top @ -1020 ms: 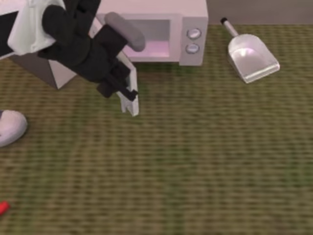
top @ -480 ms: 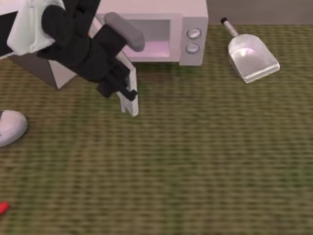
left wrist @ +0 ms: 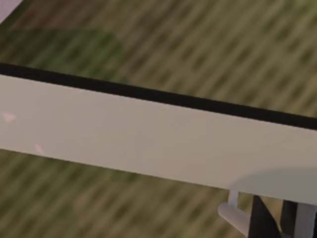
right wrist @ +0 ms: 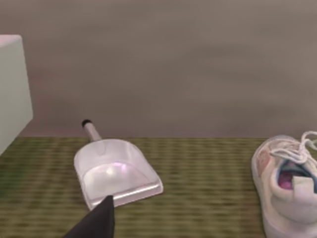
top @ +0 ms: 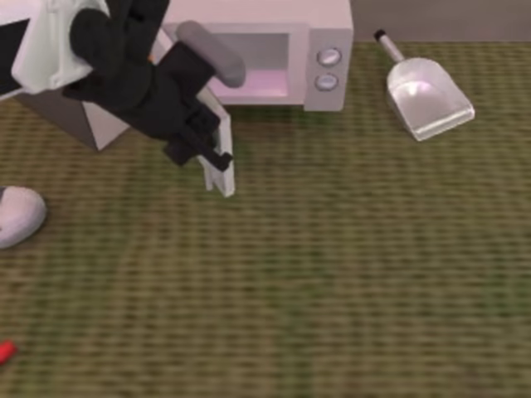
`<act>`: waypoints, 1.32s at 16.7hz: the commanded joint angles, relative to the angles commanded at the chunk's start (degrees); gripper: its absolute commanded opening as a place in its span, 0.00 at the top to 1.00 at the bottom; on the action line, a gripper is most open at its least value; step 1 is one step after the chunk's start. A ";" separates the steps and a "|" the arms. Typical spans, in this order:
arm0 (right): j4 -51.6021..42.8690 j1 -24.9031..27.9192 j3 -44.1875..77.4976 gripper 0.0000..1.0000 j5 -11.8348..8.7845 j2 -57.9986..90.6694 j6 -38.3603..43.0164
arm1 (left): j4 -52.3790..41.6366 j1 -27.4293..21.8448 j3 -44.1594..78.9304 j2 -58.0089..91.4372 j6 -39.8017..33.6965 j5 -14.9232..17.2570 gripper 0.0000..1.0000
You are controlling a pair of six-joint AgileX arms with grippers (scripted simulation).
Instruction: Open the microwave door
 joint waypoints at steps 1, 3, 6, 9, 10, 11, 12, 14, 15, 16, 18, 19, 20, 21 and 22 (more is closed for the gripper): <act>0.00 0.00 0.00 0.00 0.00 0.00 0.00 | -0.15 0.29 0.02 -0.14 0.76 0.34 1.00; 0.00 0.00 0.00 0.00 0.00 0.00 0.00 | -0.84 1.37 -0.07 -0.53 3.46 1.53 1.00; 0.00 0.00 0.00 0.00 0.00 0.00 0.00 | -2.36 3.39 -0.43 -1.02 8.50 3.72 1.00; 0.00 0.00 0.00 0.00 0.00 0.00 0.00 | -3.35 4.57 -0.74 -1.23 11.47 5.06 1.00; 0.00 0.00 0.00 0.00 0.00 0.00 0.00 | -3.37 4.60 -0.75 -1.23 11.53 5.09 1.00; 0.00 0.00 0.00 0.00 0.00 0.00 0.00 | -3.37 4.60 -0.75 -1.23 11.53 5.09 1.00; 0.00 0.00 0.00 0.00 0.00 0.00 0.00 | -3.37 4.60 -0.75 -1.23 11.53 5.09 1.00; 0.00 0.00 0.00 0.00 0.00 0.00 0.00 | -3.37 4.60 -0.75 -1.23 11.53 5.09 1.00; 0.00 0.00 0.00 0.00 0.00 0.00 0.00 | -3.37 4.60 -0.75 -1.23 11.53 5.09 1.00; 0.00 0.00 0.00 0.00 0.00 0.00 0.00 | -3.37 4.60 -0.75 -1.23 11.53 5.09 1.00; 0.00 0.00 0.00 0.00 0.00 0.00 0.00 | -3.37 4.60 -0.75 -1.23 11.53 5.09 1.00; 0.00 0.00 0.00 0.00 0.00 0.00 0.00 | -3.37 4.60 -0.75 -1.23 11.53 5.09 1.00; 0.00 0.00 0.00 0.00 0.00 0.00 0.00 | -3.37 4.60 -0.75 -1.23 11.53 5.09 1.00; 0.00 0.00 0.00 0.00 0.00 0.00 0.00 | -3.37 4.60 -0.75 -1.23 11.53 5.09 1.00; 0.00 0.00 0.00 0.00 0.00 0.00 0.00 | -3.37 4.60 -0.75 -1.23 11.53 5.09 1.00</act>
